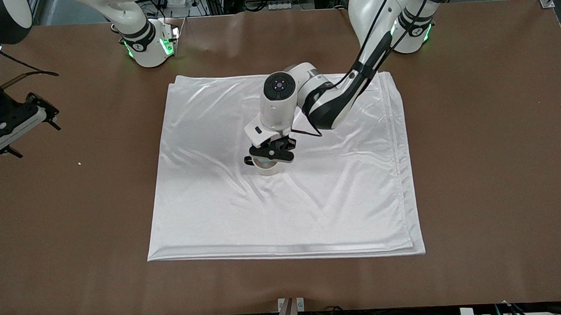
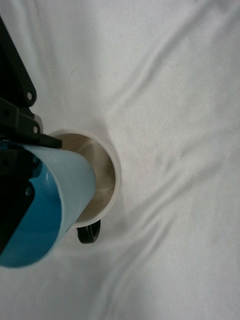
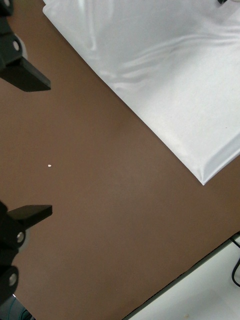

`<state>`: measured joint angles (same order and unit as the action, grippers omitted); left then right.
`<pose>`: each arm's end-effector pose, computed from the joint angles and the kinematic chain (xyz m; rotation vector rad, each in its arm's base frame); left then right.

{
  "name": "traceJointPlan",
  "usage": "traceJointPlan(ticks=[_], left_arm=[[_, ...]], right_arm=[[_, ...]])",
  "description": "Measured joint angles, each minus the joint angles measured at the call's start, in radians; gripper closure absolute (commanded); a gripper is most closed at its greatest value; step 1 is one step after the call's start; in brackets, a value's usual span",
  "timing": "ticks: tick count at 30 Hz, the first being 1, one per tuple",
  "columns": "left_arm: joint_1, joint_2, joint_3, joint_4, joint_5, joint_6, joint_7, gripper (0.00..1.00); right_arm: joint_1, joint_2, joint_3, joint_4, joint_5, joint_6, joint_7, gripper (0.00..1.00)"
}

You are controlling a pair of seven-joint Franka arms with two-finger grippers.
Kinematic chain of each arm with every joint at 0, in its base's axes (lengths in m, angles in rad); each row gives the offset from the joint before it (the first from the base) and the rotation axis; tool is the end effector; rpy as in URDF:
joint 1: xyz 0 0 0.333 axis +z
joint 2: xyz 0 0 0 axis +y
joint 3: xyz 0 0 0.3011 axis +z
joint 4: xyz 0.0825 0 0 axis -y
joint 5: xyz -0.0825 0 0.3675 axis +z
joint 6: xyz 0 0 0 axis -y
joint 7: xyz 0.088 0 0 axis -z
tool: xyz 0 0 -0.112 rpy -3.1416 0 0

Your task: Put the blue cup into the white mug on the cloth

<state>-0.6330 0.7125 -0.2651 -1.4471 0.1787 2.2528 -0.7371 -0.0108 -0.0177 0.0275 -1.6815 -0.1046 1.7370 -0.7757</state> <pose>0.4737 -0.5289 0.2808 3.0226 -0.2934 0.0987 0.5468 -0.0008 0.5788 2.7757 1.1833 0.0443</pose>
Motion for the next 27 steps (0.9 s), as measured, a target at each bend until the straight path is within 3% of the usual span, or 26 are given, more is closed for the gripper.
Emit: traceJointPlan(ticks=[1, 2, 3, 5, 6, 21, 27], left_arm=[[0.0, 0.0, 0.001, 0.0, 0.0, 0.0, 0.0, 0.94], [0.0, 0.001, 0.002, 0.0, 0.0, 0.0, 0.0, 0.8], [0.0, 0.001, 0.002, 0.0, 0.0, 0.0, 0.0, 0.62], [0.001, 0.001, 0.004, 0.0, 0.0, 0.0, 0.0, 0.13], [0.001, 0.001, 0.005, 0.0, 0.0, 0.0, 0.0, 0.0], [0.003, -0.006, 0.03, 0.024, 0.001, 0.001, 0.0, 0.0], [0.008, -0.068, 0.073, 0.048, 0.002, -0.027, 0.0, 0.0]], right_arm=[[-0.002, 0.002, 0.0, 0.004, 0.001, 0.0, 0.008, 0.0], [-0.002, 0.004, 0.0, 0.007, 0.001, 0.0, 0.023, 0.0], [-0.002, 0.005, 0.0, 0.009, 0.001, 0.0, 0.038, 0.0], [-0.002, 0.009, 0.002, 0.013, 0.001, 0.0, 0.083, 0.0], [-0.002, 0.01, 0.003, 0.014, 0.001, 0.0, 0.107, 0.0], [0.0, 0.017, 0.006, 0.047, 0.005, -0.092, 0.557, 0.0], [0.0, 0.017, 0.006, 0.06, 0.02, -0.1, 0.701, 0.0]])
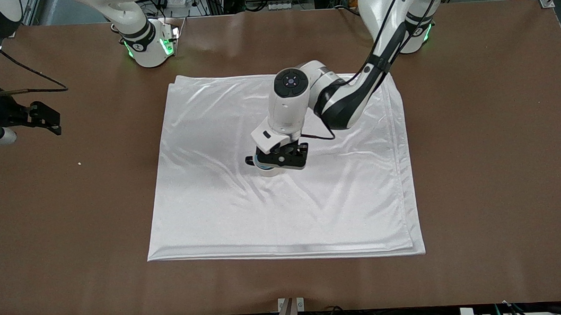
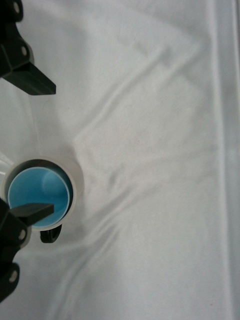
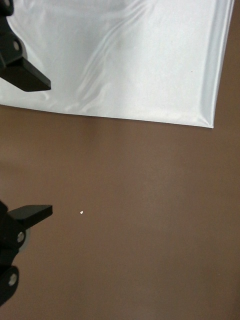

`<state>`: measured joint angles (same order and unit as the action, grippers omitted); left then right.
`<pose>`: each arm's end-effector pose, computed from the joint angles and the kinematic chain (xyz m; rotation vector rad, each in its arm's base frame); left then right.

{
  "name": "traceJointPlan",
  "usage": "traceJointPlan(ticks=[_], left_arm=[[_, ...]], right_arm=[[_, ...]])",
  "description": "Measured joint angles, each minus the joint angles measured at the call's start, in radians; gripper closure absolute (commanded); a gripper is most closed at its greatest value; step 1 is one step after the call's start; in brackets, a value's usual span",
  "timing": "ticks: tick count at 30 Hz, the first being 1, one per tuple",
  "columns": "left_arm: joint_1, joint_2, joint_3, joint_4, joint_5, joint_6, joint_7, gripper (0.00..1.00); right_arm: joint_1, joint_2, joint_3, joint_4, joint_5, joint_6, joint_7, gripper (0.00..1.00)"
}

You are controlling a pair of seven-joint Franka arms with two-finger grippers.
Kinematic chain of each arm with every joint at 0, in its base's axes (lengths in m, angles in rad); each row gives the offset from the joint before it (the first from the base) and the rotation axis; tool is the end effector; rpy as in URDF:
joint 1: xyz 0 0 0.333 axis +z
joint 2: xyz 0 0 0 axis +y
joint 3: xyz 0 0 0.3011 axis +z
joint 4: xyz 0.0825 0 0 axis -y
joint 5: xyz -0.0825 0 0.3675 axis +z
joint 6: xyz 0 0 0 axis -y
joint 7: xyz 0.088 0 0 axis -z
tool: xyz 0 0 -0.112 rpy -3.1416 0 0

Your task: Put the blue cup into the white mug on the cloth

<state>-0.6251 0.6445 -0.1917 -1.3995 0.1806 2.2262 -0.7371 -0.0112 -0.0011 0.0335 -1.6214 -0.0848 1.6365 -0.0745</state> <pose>0.5166 -0.4996 0.3420 3.0187 -0.1921 0.2561 0.5432 0.0031 0.5882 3.0525 0.1553 0.0214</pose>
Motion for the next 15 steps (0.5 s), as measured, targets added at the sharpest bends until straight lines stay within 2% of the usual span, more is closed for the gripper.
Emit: traceJointPlan(ticks=[6, 15], left_arm=[[0.035, -0.109, 0.054, 0.007, 0.001, -0.097, 0.051, 0.0], [0.155, -0.213, 0.061, 0.006, 0.001, -0.223, 0.246, 0.0]], right_arm=[[-0.002, 0.0, 0.0, 0.006, 0.005, -0.001, 0.103, 0.0], [-0.048, -0.002, -0.003, 0.007, 0.013, -0.004, 0.134, 0.0]])
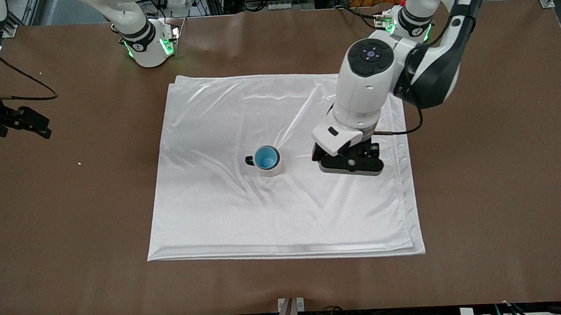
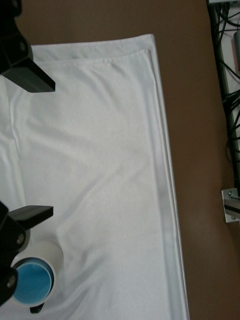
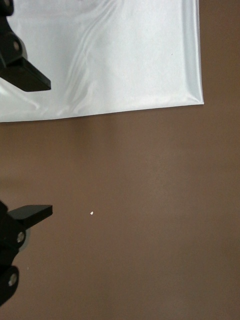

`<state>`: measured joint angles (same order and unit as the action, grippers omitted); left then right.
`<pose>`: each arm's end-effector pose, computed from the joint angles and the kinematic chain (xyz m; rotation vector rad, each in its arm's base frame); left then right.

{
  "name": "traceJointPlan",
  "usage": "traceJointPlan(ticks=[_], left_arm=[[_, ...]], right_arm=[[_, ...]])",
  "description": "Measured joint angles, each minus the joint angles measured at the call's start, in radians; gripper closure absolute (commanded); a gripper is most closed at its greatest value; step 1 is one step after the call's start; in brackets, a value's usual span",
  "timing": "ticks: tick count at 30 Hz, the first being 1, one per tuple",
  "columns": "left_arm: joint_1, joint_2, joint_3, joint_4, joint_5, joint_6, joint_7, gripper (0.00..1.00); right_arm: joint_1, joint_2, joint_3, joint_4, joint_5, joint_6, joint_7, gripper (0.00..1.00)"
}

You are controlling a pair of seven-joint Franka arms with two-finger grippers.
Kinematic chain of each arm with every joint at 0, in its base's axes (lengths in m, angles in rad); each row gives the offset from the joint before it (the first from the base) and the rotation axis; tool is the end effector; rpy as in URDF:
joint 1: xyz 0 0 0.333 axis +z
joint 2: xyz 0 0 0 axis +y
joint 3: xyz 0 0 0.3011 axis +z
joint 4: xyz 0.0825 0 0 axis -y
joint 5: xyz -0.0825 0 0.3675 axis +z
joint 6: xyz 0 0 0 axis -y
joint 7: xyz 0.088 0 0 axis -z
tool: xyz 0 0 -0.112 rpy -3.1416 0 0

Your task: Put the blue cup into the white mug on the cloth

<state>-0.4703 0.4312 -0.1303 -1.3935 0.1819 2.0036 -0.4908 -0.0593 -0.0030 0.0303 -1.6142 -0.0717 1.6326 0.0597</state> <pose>0.5791 -0.3638 0.4675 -3.1072 0.2401 -0.3401 0.5421 -0.0233 0.5921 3.0673 -0.1305 0.0345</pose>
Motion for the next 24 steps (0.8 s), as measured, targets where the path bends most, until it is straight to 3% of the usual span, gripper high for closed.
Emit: traceJointPlan(ticks=[10, 24], left_arm=[[0.113, -0.078, 0.001, 0.0, -0.062, -0.104, 0.031, 0.0], [0.27, -0.188, 0.002, -0.001, -0.071, -0.231, 0.079, 0.0]], right_arm=[[-0.023, -0.034, 0.0, -0.014, 0.014, -0.015, 0.013, 0.0], [-0.026, -0.119, 0.001, -0.119, 0.015, 0.023, 0.031, 0.0]])
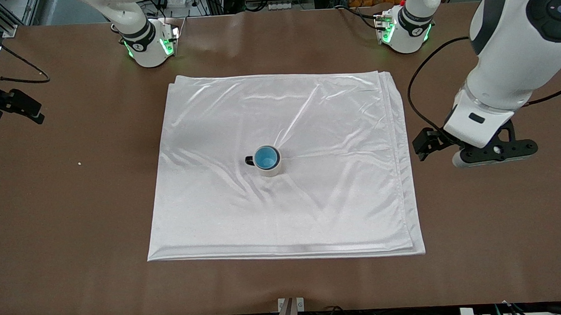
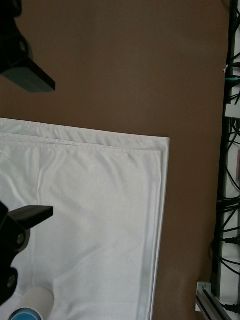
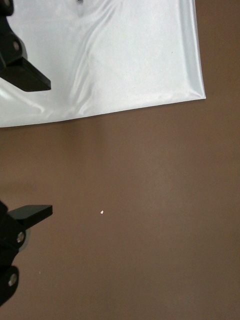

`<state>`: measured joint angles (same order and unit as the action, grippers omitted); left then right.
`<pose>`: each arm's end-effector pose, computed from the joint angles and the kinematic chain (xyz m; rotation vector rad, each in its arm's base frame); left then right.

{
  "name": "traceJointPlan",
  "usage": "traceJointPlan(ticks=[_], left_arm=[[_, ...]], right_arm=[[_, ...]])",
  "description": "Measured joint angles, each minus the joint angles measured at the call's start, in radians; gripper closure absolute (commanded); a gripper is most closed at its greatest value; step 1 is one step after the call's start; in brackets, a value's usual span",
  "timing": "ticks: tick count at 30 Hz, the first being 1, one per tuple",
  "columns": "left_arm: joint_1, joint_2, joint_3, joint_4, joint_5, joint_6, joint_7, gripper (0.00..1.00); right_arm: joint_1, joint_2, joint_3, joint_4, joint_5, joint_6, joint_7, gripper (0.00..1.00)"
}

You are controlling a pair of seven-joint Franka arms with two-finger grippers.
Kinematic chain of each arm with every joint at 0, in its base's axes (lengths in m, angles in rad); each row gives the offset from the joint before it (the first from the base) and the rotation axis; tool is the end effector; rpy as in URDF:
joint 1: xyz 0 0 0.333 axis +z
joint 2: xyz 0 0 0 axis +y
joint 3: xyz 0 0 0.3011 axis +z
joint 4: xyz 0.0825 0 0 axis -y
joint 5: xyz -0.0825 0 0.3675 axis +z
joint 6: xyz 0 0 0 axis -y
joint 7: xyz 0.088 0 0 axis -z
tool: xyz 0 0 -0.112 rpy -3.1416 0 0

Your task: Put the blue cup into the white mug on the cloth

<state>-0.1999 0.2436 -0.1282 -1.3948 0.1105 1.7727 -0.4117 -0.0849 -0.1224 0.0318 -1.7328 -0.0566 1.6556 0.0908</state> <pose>0.5996 -0.1833 0.5649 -3.1055 -0.1160 -0.2421 0.5076 -0.0320 0.6021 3.0736 -0.2163 0.0713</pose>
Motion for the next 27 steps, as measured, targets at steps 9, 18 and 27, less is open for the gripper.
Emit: traceJointPlan(ticks=[9, 18, 27], left_arm=[[0.048, -0.01, 0.0, -0.003, 0.0, -0.039, 0.001, 0.0], [0.059, -0.01, 0.0, -0.011, -0.002, -0.076, 0.001, 0.0], [0.078, -0.01, 0.0, -0.014, -0.033, -0.097, 0.001, 0.0]], right_arm=[[-0.004, 0.003, -0.001, 0.001, 0.0, 0.008, 0.007, 0.0], [-0.004, 0.033, 0.001, 0.06, 0.001, -0.035, 0.034, 0.0], [-0.003, 0.083, 0.005, 0.119, 0.003, -0.038, 0.037, 0.0]])
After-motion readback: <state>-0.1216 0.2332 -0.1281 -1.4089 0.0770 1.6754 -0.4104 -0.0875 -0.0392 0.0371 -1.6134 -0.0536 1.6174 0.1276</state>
